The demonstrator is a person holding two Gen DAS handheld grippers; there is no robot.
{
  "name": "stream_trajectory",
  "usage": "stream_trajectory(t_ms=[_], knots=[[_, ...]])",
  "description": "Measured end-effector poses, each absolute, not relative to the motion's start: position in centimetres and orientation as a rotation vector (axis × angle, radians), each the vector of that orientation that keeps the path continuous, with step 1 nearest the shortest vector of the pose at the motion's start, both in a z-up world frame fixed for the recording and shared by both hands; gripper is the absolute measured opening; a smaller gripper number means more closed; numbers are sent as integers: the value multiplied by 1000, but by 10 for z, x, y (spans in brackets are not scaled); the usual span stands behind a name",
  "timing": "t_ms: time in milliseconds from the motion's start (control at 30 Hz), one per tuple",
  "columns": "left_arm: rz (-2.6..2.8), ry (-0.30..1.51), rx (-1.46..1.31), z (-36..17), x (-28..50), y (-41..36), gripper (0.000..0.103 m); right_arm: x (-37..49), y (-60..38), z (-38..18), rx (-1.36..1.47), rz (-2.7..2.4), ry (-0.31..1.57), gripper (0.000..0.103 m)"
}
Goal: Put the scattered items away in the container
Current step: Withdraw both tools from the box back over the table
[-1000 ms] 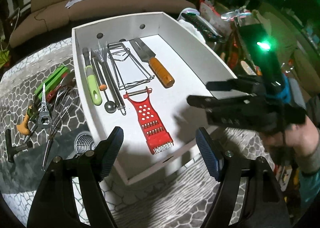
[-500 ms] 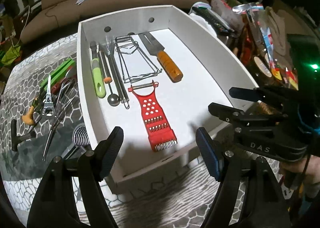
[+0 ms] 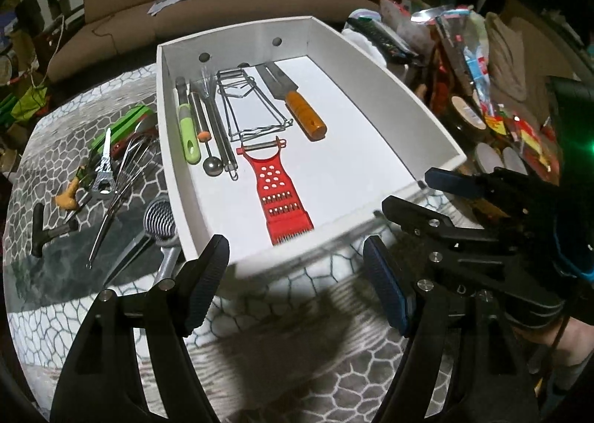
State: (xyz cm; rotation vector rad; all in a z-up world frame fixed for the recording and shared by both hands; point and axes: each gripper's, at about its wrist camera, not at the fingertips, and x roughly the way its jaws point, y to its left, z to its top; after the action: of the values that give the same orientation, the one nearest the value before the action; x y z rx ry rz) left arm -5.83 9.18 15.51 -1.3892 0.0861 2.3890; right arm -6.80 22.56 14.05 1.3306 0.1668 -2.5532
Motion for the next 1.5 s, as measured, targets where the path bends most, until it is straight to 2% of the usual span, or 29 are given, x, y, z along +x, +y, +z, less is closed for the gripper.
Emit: stream_trajectory(t_ms=[300, 367, 400, 433, 467, 500, 533, 567, 1100, 1500], knots=[[2425, 120, -1345, 171, -7, 81, 72, -20, 212, 159, 1268, -2565, 136, 57], [2448, 121, -1328, 177, 6, 74, 72, -7, 207, 164, 1247, -2571, 140, 60], [2459, 122, -1324, 178, 10, 70, 78, -1, 206, 166, 1238, -2578, 140, 60], [2479, 125, -1320, 180, 16, 66, 89, 4, 203, 166, 1231, -2584, 132, 63], [2506, 126, -1310, 182, 21, 60, 93, 10, 203, 167, 1225, -2588, 110, 74], [2527, 115, -1298, 183, 27, 53, 103, 13, 204, 167, 1223, -2590, 85, 82], [2540, 95, -1287, 184, 31, 46, 103, 17, 205, 167, 1215, -2592, 51, 96], [2541, 59, -1282, 185, 37, 37, 103, 22, 206, 166, 1210, -2602, 26, 103], [2667, -8, -1310, 182, 84, -43, 103, 76, 152, 169, 1153, -2608, 85, 103], [2653, -204, -1345, 139, 80, -125, 103, 73, 116, 142, 1159, -2496, -33, 103]])
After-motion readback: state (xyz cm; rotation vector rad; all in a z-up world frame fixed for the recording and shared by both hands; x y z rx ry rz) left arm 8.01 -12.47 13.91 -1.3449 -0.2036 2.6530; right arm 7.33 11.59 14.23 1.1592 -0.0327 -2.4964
